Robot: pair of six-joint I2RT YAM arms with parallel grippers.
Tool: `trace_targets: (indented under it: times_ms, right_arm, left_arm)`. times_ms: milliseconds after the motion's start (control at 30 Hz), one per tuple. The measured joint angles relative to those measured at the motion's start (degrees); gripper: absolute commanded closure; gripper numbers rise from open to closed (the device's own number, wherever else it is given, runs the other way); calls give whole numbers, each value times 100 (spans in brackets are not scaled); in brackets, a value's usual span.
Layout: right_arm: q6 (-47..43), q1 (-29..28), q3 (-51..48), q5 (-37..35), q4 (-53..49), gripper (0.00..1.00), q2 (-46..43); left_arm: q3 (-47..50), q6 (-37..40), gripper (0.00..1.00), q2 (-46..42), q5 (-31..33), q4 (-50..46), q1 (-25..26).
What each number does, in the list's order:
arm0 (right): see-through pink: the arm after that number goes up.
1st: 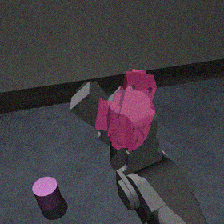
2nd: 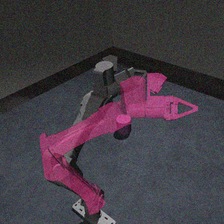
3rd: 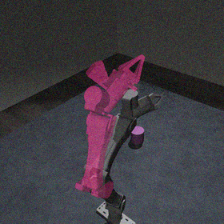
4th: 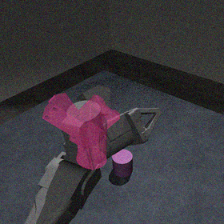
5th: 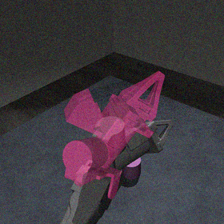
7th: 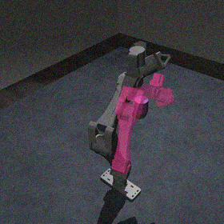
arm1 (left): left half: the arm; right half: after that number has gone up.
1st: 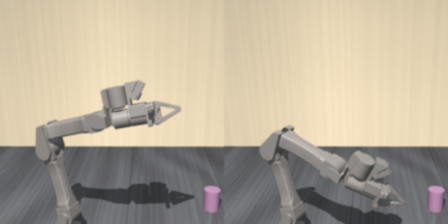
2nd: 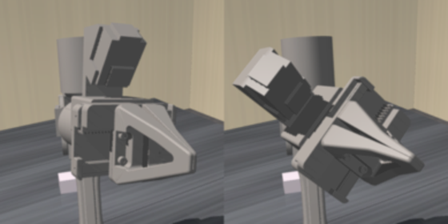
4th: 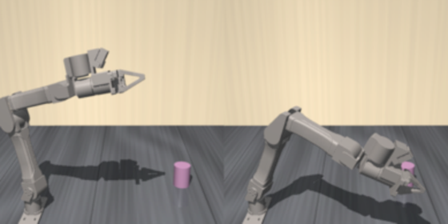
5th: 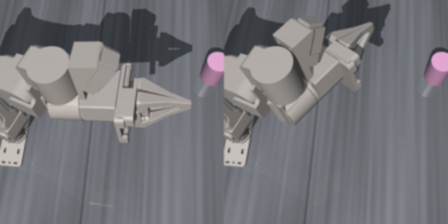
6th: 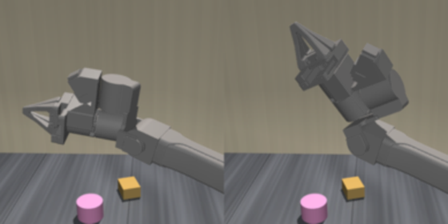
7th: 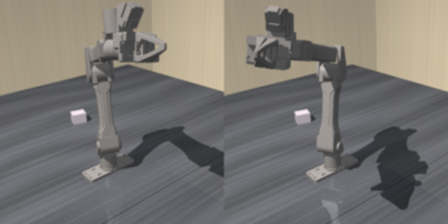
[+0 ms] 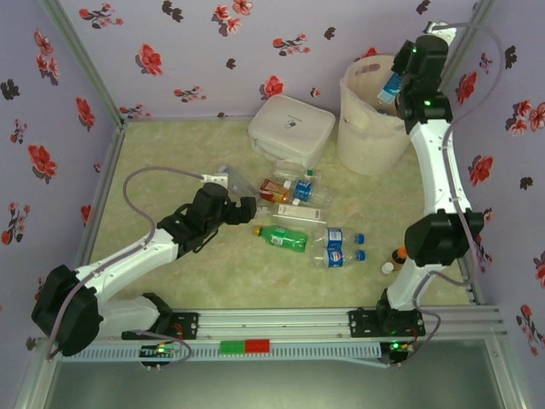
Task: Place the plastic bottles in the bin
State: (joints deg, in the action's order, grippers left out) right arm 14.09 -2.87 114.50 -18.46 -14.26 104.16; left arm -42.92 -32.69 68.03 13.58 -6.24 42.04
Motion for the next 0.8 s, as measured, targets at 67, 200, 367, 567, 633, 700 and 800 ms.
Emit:
trace_targets:
  times_ms: [67, 200, 367, 567, 633, 700, 800]
  right_arm:
    - [-24, -2, -122, -57, 13, 75, 74]
    - [-20, -13, -219, -85, 24, 70, 332]
    - [-57, -50, -125, 22, -109, 38, 697]
    - [-109, -94, 286, 192, -520, 0, 848]
    - [-118, -118, 393, 212, -553, 0, 815]
    - [-127, -151, 404, 227, -636, 0, 693]
    - [-131, -232, 323, 251, -763, 0, 380]
  left_arm:
    - [0, -31, 0, 4, 0, 2, 0]
    - [-66, -129, 0, 127, -4, 4, 0]
    - [-378, -214, 1, 501, -17, 15, 0]
    - [-726, -260, 0, 780, -72, 15, 0]
    - [-835, -260, 0, 866, -72, 17, 0]
    - [-988, -258, 0, 992, -72, 9, 0]
    - [-1263, -256, 0, 1202, -76, -2, 0]
